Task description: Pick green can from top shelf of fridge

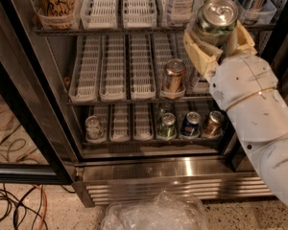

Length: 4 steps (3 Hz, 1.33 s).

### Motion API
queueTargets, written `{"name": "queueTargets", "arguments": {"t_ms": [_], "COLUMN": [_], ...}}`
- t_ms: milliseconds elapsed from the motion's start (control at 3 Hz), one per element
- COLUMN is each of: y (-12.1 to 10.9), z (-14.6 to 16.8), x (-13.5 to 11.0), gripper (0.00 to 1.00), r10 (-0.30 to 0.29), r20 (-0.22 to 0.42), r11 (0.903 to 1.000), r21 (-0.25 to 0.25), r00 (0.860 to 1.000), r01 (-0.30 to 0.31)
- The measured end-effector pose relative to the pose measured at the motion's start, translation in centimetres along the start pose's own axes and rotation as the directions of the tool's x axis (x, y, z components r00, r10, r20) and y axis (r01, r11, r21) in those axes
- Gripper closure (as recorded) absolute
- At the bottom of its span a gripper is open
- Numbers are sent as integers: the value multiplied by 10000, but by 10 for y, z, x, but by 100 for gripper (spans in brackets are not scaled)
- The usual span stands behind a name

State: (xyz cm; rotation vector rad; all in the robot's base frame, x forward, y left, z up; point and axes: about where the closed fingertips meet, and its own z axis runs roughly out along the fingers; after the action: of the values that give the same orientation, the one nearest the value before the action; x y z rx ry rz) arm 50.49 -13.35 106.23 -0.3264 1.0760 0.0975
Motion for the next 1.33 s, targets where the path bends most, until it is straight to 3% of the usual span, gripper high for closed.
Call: {"name": "queueTargets", "arguments": {"t_ms": [667, 1333], "y": [46, 86], "z": [-35, -72], "x": [14, 39], "gripper": [100, 100], "r10": [424, 978], "r20": [-345, -1407], "r11": [9939, 9826], "r21": [-1006, -1433], "r00": [9985, 9852], "r01": [-457, -1180]}}
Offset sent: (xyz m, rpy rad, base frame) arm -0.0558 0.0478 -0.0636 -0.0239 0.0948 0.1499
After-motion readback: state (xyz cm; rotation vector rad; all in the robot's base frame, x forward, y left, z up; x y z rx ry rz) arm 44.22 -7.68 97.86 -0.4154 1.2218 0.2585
